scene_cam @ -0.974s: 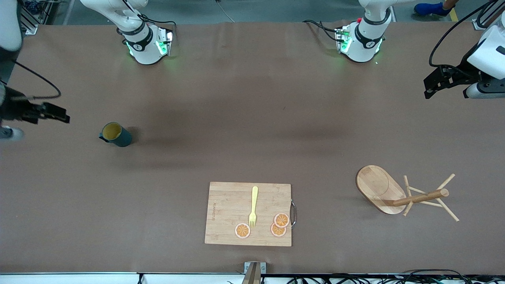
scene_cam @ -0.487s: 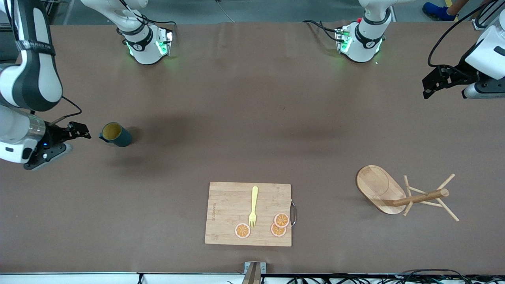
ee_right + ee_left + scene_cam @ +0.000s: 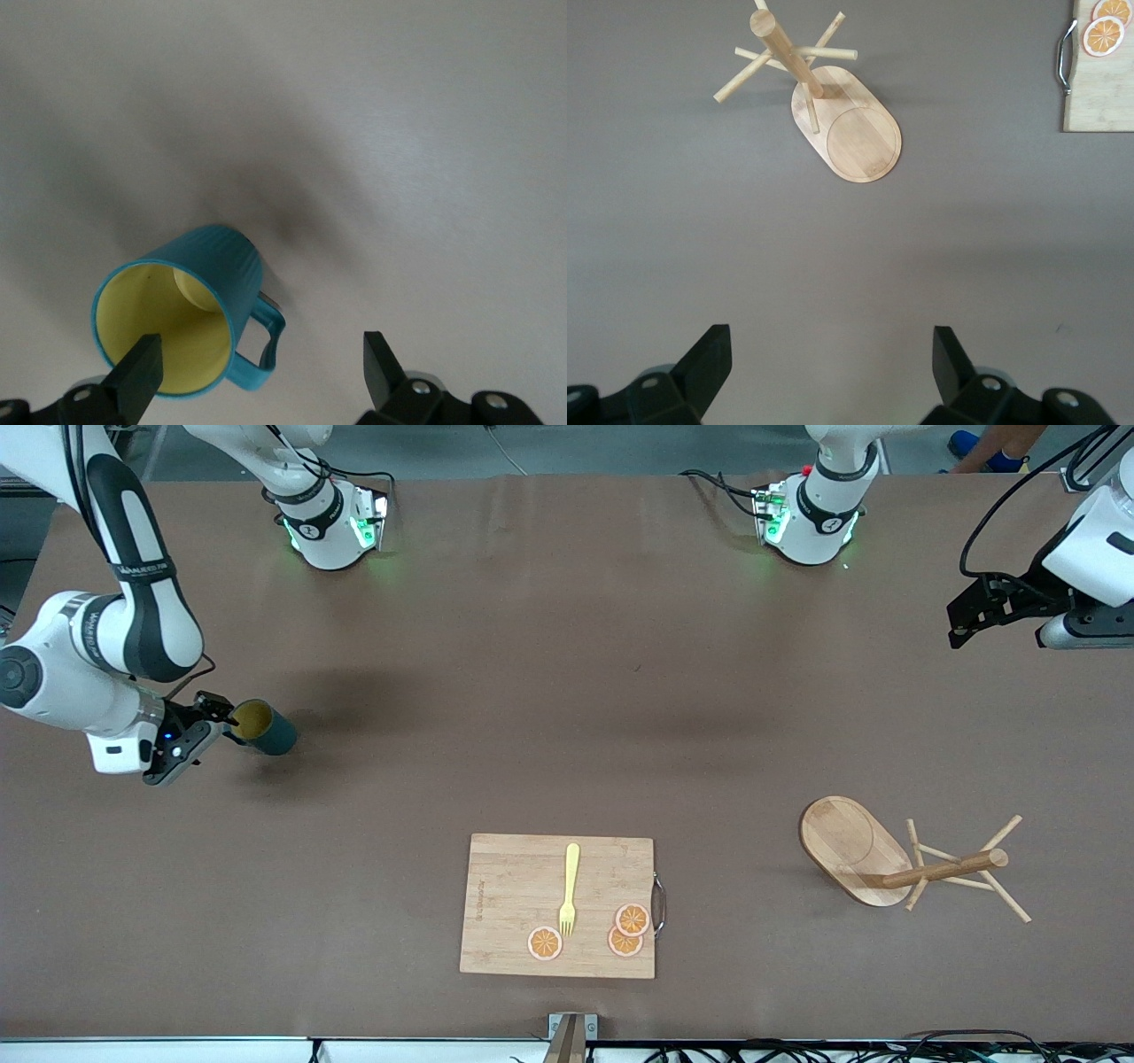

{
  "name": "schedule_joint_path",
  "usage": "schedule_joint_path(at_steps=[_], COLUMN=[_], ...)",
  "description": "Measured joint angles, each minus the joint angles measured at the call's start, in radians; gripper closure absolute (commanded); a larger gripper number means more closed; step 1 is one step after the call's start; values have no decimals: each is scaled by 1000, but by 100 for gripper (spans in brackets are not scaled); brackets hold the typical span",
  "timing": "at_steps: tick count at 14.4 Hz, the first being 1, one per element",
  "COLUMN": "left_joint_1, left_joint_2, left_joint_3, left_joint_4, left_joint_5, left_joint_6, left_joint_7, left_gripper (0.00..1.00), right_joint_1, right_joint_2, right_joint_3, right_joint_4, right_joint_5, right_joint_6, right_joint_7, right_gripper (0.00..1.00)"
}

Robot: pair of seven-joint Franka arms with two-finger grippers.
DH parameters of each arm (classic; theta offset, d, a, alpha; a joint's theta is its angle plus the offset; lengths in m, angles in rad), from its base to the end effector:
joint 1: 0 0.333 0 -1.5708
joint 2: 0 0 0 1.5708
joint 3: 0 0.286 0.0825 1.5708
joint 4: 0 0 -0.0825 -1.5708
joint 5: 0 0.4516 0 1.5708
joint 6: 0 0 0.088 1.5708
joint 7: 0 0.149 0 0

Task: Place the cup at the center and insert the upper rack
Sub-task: 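Reach the right gripper down to the teal mug rim, then grasp the teal mug rim with the right gripper and carry it toward table center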

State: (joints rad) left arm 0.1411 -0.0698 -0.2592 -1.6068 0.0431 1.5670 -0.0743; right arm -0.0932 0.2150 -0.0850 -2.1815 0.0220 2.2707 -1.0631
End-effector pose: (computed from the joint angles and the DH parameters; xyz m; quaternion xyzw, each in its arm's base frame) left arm 0.6000 -0.0687 0.5743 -0.9992 0.0213 -0.0167 0.0290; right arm 0.5679 -0.1030 0.1604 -0.9050 -0.4208 0.0514 0.0354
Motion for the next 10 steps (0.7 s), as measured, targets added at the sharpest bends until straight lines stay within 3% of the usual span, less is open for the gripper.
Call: schedule_joint_path(at_steps=[4, 10], left_joint_1=[-1, -1], left_joint_2=[3, 8], left_joint_3=[0, 0], left_joint_4=[0, 0], left_joint_5=[0, 0], left_joint_6=[0, 0], left_joint_7=[0, 0], left_gripper=[0, 0], right_joint_1=[9, 25], right_joint_2=[-1, -2], right_joint_3=[3, 6], right_joint_4=[-43, -143], right_joint_5=[0, -1], right_joint_6=[94, 202], right_joint_7=[-104, -110], right_gripper=[1, 4])
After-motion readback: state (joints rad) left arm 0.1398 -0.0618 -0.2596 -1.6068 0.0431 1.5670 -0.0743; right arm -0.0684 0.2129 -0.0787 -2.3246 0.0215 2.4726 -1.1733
